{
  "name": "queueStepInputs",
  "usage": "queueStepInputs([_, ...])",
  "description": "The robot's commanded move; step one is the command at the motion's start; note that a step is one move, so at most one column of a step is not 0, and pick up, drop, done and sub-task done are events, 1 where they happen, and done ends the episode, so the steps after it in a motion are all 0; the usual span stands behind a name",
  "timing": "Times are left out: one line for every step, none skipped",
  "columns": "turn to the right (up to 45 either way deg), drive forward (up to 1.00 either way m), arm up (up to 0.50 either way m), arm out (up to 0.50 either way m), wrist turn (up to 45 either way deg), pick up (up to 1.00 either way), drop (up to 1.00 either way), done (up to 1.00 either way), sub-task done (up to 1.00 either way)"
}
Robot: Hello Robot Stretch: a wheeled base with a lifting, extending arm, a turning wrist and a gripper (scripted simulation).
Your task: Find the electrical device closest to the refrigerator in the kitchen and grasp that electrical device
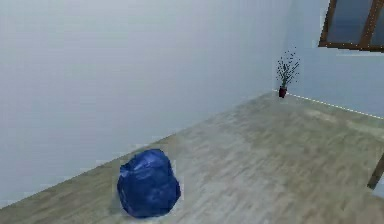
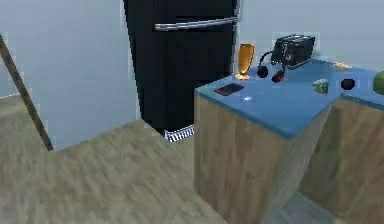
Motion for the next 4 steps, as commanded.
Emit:
queueStepInputs([45.0, 0.0, 0.0, 0.0, 0.0, 0.0, 0.0, 0.0, 0.0])
queueStepInputs([15.0, 0.0, 0.0, 0.0, 0.0, 0.0, 0.0, 0.0, 0.0])
queueStepInputs([0.0, 0.75, 0.0, 0.0, 0.0, 0.0, 0.0, 0.0, 0.0])
queueStepInputs([45.0, 0.0, 0.0, 0.0, 0.0, 0.0, 0.0, 0.0, 0.0])
